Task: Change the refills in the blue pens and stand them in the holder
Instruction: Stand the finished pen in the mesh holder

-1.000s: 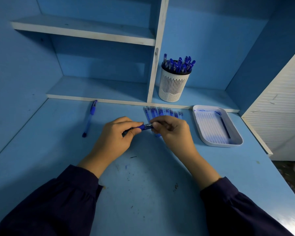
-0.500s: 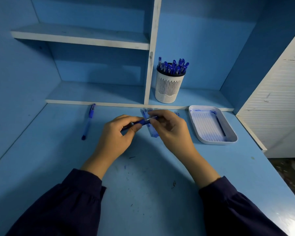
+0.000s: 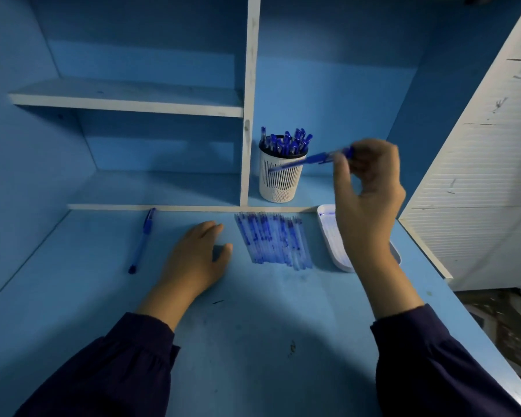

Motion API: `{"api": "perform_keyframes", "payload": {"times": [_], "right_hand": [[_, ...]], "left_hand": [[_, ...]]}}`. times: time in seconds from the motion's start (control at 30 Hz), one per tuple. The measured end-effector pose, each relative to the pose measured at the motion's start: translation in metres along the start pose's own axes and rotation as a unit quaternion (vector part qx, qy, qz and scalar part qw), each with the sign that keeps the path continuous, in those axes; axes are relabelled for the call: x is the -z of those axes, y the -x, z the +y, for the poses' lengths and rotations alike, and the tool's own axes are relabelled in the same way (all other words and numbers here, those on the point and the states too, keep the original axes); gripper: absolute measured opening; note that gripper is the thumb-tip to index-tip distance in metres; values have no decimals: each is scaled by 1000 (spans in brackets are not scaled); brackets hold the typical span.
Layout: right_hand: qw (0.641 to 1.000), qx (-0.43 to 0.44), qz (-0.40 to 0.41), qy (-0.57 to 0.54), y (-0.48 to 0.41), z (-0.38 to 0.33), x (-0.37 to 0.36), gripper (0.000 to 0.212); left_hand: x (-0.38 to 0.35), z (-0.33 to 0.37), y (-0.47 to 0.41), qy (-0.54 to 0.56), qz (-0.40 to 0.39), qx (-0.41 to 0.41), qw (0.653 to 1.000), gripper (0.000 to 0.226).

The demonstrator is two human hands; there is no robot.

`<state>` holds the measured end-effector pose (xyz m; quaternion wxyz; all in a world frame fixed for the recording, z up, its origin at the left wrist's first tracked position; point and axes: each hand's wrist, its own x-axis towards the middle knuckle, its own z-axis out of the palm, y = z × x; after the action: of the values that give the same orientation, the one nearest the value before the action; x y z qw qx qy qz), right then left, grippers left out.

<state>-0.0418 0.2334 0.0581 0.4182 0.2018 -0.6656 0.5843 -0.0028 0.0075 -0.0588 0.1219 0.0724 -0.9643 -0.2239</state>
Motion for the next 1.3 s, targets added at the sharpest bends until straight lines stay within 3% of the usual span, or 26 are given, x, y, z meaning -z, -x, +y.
{"api": "perform_keyframes", "payload": {"times": [0.27,0.43,0.6,0.7,0.87,0.97,1.07,1.17,1.3], "right_hand": [[990,118,34,63,-75,0,-25,9],[983,119,-57,132,-94,27,-52,11],[953,65,-189,227,-88,64,-77,10],[939,46,-222,259,-83,80,-83,8],[921,75,-268,275,-90,90,-79,19],[914,81,-284,280,-86,85,-72,24],[929,73,-253,262,-64,74,-62,28],[941,79,-229,236,-29,63,-54,27],[937,75,-273,206,23,53,-52,27]], "left_hand": [[2,4,-20,0,-30,-6,1000,71],[-2,0,-23,5,-30,0,1000,64],[-4,-3,-22,3,-22,-5,1000,78],[-5,-5,-22,5,-6,-21,1000,92],[-4,-3,-21,7,-2,-22,1000,98],[-4,-3,-20,9,0,-22,1000,93],[-3,-3,-18,8,-1,-18,1000,77],[-2,-4,-12,12,13,-39,999,78],[9,-8,1,6,38,-69,997,61]]}}
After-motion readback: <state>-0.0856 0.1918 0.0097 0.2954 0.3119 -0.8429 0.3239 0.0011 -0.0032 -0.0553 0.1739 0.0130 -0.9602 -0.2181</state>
